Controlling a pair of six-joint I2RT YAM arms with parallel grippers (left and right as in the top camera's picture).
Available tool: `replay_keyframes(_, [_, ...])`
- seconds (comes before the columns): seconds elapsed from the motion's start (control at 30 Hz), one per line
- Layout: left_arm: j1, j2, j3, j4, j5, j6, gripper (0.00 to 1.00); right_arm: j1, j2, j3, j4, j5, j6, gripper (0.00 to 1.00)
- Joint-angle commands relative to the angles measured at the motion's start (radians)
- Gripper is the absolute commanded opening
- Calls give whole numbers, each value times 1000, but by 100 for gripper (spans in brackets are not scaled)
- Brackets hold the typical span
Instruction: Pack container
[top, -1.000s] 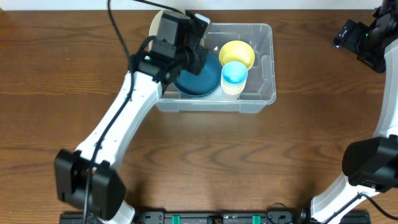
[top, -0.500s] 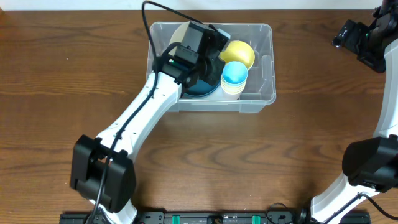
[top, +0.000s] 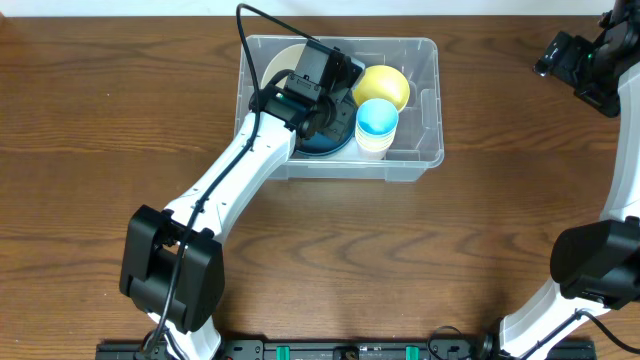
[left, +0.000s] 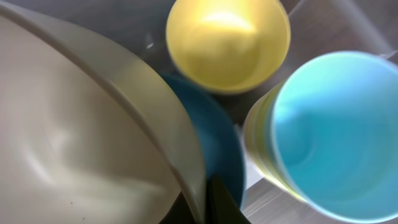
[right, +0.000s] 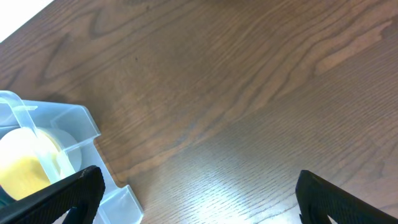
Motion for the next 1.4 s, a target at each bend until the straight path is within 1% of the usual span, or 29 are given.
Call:
replay_keyframes(0.0, [4, -1, 8, -18, -45, 11, 6, -6, -3, 16, -1, 4, 13, 99])
replay_keyframes(0.3, [4, -1, 8, -28, -45, 11, 6, -6, -3, 16, -1, 4, 13, 99])
replay_keyframes(0.33, [4, -1, 8, -29, -45, 11, 10, -6, -3, 16, -1, 4, 13, 99])
replay_keyframes(0.37, [4, -1, 8, -29, -45, 11, 24, -6, -3, 16, -2, 4, 13, 99])
replay_keyframes(0.43, [4, -1, 8, -29, -45, 10, 47, -6, -3, 16, -2, 4, 13, 99])
replay_keyframes(0.5, [4, -1, 8, -29, -45, 10, 55, -6, -3, 16, -1, 4, 13, 99])
replay_keyframes(0.53, [4, -1, 8, -29, -45, 10, 57, -6, -3, 16, -1, 4, 13, 99])
replay_keyframes(0.77, [31, -5, 8, -16, -48, 5, 57, -6, -3, 16, -1, 4, 13, 99])
replay_keyframes(0.97, [118, -32, 9, -18, -43, -93, 57, -6, -3, 16, -1, 4, 13, 99])
replay_keyframes(1.0, [127, -33, 9, -28, -24, -92, 56, -6, -3, 16, -1, 4, 13, 99])
replay_keyframes(1.13, [134, -32, 9, -84, -5, -92, 43, -6, -3, 16, -1, 4, 13, 99])
replay_keyframes(1.37, [124, -32, 9, -93, -3, -92, 41, -6, -3, 16, -1, 4, 13, 99])
